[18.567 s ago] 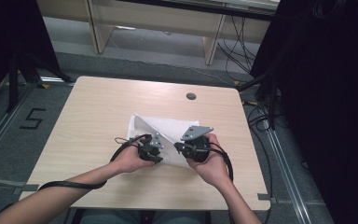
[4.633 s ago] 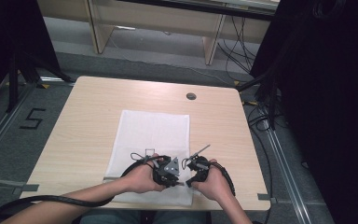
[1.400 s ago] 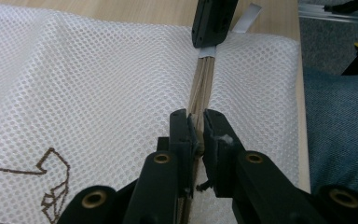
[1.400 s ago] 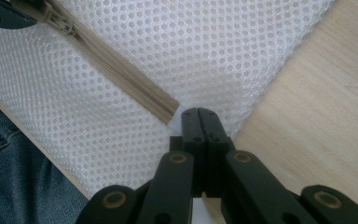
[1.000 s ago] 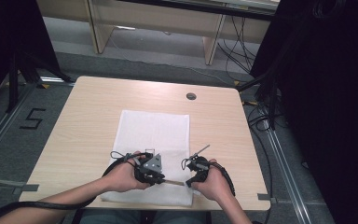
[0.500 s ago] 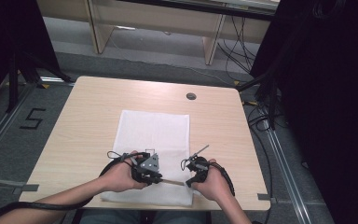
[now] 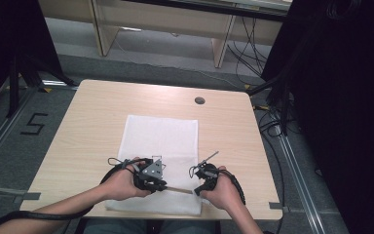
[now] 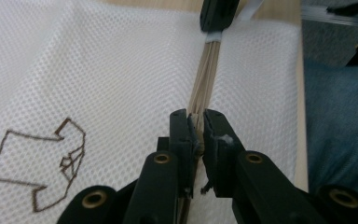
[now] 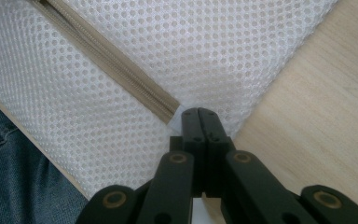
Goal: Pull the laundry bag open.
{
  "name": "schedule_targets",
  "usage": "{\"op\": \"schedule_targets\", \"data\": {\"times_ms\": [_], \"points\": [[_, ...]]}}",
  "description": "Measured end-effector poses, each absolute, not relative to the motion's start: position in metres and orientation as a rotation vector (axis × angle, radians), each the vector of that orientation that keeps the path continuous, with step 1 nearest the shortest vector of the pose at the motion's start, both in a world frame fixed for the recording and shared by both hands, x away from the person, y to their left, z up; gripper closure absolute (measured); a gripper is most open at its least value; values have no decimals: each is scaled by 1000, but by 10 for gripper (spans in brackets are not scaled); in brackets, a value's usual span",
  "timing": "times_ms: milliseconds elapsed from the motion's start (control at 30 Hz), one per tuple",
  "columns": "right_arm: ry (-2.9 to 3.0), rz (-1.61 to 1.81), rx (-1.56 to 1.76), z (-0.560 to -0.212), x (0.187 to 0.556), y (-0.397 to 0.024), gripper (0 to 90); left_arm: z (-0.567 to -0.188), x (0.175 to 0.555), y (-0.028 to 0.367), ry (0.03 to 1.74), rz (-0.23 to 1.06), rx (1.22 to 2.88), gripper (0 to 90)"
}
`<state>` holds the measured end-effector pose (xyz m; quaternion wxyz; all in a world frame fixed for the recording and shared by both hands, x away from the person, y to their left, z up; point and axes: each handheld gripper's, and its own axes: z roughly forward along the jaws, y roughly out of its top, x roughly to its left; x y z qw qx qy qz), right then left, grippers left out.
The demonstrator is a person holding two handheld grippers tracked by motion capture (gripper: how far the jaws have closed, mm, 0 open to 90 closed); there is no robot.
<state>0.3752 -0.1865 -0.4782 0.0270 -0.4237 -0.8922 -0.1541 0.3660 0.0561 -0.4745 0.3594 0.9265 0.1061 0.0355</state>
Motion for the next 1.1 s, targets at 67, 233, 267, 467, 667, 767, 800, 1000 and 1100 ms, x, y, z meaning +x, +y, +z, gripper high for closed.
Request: {"op": "schedule_targets", "data": {"times_ms": [67, 233, 267, 467, 667, 767, 800, 1000, 1100], "points": [[-2754, -476, -1310, -478, 375, -187, 900, -475, 366, 57, 270, 98, 2395, 823], [-2755, -479, -1309, -478, 375, -187, 900, -475, 366, 60, 269, 97, 2394, 823], [-2753, -480, -1311, -478, 375, -187, 900, -475, 366, 61, 280, 97, 2389, 822], [-2755, -480, -1309, -478, 375, -187, 900, -476, 366, 70, 293, 96, 2391, 822], [-2744, -464, -1324, -478, 375, -186, 900, -475, 366, 72, 291, 116, 2394, 822], [-2752, -477, -1311, -479, 376, -187, 900, -475, 366, 72, 285, 112, 2400, 822], [-2749, -474, -1317, -479, 376, -187, 900, -476, 366, 72, 284, 106, 2397, 822], [-2733, -478, -1328, -478, 375, -187, 900, -478, 366, 74, 308, 83, 2400, 822], [-2731, -476, -1326, -478, 376, -187, 900, -479, 366, 75, 298, 100, 2407, 822]]}}
